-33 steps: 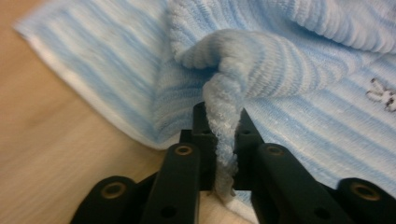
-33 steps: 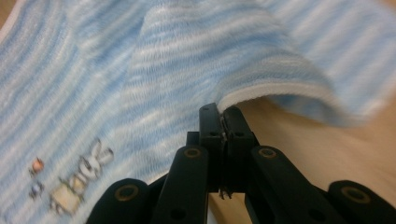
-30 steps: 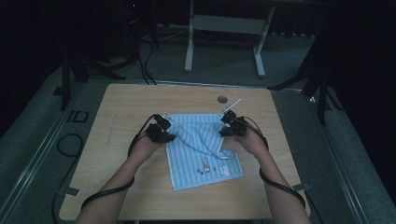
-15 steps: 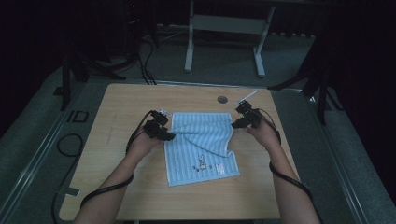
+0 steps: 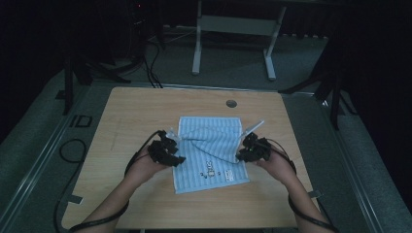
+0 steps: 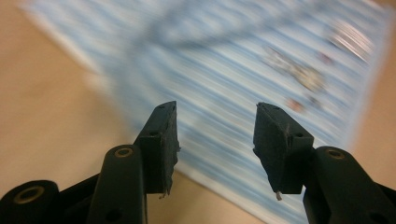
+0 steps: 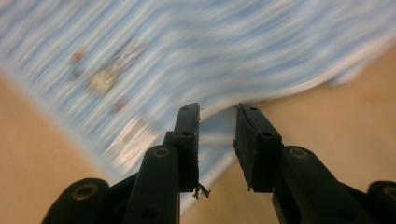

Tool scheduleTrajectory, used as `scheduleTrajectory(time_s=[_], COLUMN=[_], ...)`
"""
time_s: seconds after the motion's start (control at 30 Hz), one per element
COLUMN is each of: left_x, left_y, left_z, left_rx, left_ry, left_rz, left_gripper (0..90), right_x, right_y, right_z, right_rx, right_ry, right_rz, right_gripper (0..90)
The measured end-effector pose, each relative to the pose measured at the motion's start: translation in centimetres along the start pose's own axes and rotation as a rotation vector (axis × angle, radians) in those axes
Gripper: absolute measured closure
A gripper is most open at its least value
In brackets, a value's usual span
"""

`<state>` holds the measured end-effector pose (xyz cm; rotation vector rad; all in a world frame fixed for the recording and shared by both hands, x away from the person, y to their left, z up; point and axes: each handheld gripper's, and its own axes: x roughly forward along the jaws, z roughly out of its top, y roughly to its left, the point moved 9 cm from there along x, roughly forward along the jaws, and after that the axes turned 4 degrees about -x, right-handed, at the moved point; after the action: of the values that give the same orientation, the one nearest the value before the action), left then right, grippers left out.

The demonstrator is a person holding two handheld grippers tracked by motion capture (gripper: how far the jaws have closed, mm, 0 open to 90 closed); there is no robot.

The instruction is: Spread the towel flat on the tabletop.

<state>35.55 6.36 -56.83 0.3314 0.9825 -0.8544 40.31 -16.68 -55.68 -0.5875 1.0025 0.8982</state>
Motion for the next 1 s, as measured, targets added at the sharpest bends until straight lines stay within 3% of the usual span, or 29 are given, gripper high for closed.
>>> scheduleTrajectory(time_s=[0.03,0.13,0.2,0.3,0.4,0.43,0.47,0.5,0.57,0.63,0.83,0.9,0.97,1.0], left_x=[0.3,1.3,2.0,3.2,3.2,3.2,3.2,3.1,3.2,3.1,1.0,0.1,-0.2,-1.0], left_y=[-0.8,-2.6,-3.2,-3.4,-3.4,-3.3,-3.3,-3.2,-3.4,-3.6,-5.7,-7.0,-7.5,-9.2], left_z=[-0.5,-1.9,-2.8,-3.8,-3.9,-3.9,-3.9,-3.8,-3.7,-3.6,-3.8,-4.1,-4.2,-4.8], left_rx=[0.010,0.058,0.079,0.101,0.120,0.126,0.119,0.109,0.078,0.093,0.110,0.127,0.133,0.157], left_ry=[0.013,0.047,0.067,0.100,0.078,0.082,0.081,0.084,0.085,0.091,0.070,0.067,0.064,0.073], left_rz=[-0.011,-0.033,-0.035,-0.040,-0.027,-0.021,-0.021,-0.027,-0.060,-0.046,-0.119,-0.150,-0.160,-0.201], left_gripper=[48.3,47.5,47.5,48.9,50.2,52.5,60.9,60.9,77.7,82.9,83.5,83.2,83.1,83.1], right_x=[0.7,1.5,1.7,2.2,2.7,2.7,2.7,2.7,2.7,2.6,-0.3,-2.4,-2.4,-2.8], right_y=[1.3,2.5,2.9,4.2,4.7,4.9,4.7,4.7,4.6,4.8,6.5,8.2,8.2,8.6], right_z=[-1.4,-3.2,-3.7,-5.3,-5.9,-6.0,-6.0,-6.0,-5.9,-5.8,-6.2,-7.1,-7.1,-7.4], right_rx=[-0.018,-0.034,-0.044,-0.101,-0.144,-0.142,-0.129,-0.129,-0.132,-0.150,-0.147,-0.160,-0.160,-0.164], right_ry=[0.012,0.043,0.046,0.059,0.072,0.062,0.056,0.056,0.062,0.074,0.003,-0.019,-0.019,-0.024], right_rz=[0.019,0.019,0.025,0.030,0.012,0.018,0.010,0.010,-0.004,-0.006,0.011,0.022,0.022,0.026], right_gripper=[69.7,66.3,66.0,62.2,62.3,66.4,76.5,76.5,83.5,84.9,84.9,84.9,84.9,84.9])
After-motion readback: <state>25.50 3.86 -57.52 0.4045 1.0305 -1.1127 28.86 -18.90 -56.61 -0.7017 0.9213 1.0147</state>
